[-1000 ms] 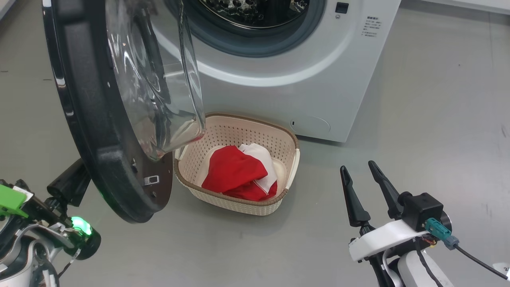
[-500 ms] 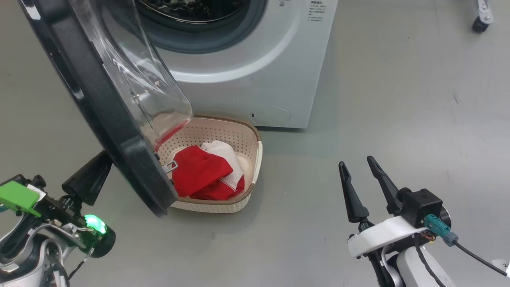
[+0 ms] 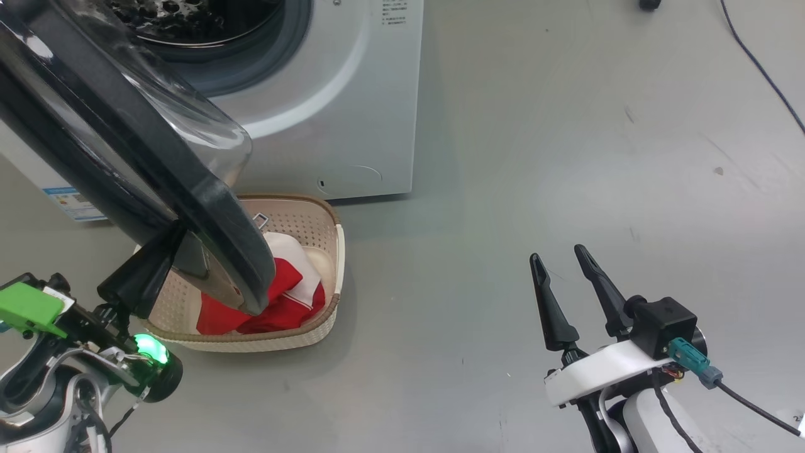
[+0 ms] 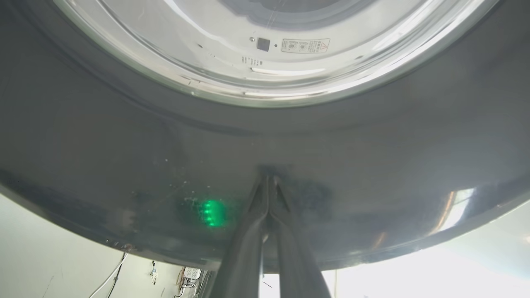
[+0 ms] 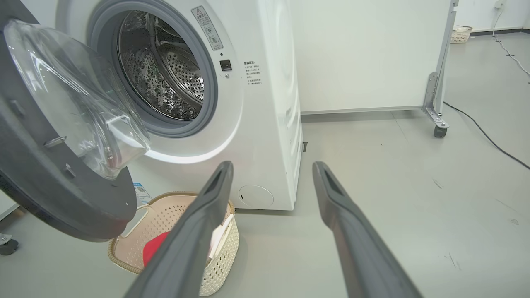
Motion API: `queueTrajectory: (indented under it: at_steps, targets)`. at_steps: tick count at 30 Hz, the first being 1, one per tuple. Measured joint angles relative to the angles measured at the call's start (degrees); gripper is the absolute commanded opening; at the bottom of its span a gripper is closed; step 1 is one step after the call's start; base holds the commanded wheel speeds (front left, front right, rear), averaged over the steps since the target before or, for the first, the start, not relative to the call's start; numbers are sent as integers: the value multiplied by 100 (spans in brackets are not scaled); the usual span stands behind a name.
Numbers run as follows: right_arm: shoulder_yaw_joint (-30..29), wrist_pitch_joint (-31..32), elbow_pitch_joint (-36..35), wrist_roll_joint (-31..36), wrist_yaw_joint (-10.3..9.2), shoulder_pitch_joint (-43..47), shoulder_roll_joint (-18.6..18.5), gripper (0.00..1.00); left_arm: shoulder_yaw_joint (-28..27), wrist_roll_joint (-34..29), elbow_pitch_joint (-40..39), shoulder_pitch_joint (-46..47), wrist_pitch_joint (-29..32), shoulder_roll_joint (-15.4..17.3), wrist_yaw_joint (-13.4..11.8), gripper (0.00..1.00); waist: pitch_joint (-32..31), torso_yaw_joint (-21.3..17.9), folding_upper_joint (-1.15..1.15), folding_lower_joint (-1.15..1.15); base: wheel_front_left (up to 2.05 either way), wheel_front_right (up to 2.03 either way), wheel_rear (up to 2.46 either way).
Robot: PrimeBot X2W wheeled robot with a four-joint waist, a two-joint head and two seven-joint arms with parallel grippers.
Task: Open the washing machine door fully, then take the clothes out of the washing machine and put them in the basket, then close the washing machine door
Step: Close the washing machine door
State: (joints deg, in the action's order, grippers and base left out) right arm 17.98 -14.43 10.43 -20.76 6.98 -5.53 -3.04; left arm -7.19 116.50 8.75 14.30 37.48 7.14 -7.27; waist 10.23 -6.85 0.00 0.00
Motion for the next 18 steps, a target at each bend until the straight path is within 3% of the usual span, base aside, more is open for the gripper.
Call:
queueTrajectory:
  at_steps: [18]
  targets:
    - [35, 0, -247, -231, -63, -2, 21, 100, -154, 51, 244, 585, -926, 75, 0, 0, 379, -934, 0, 0, 0, 0, 0]
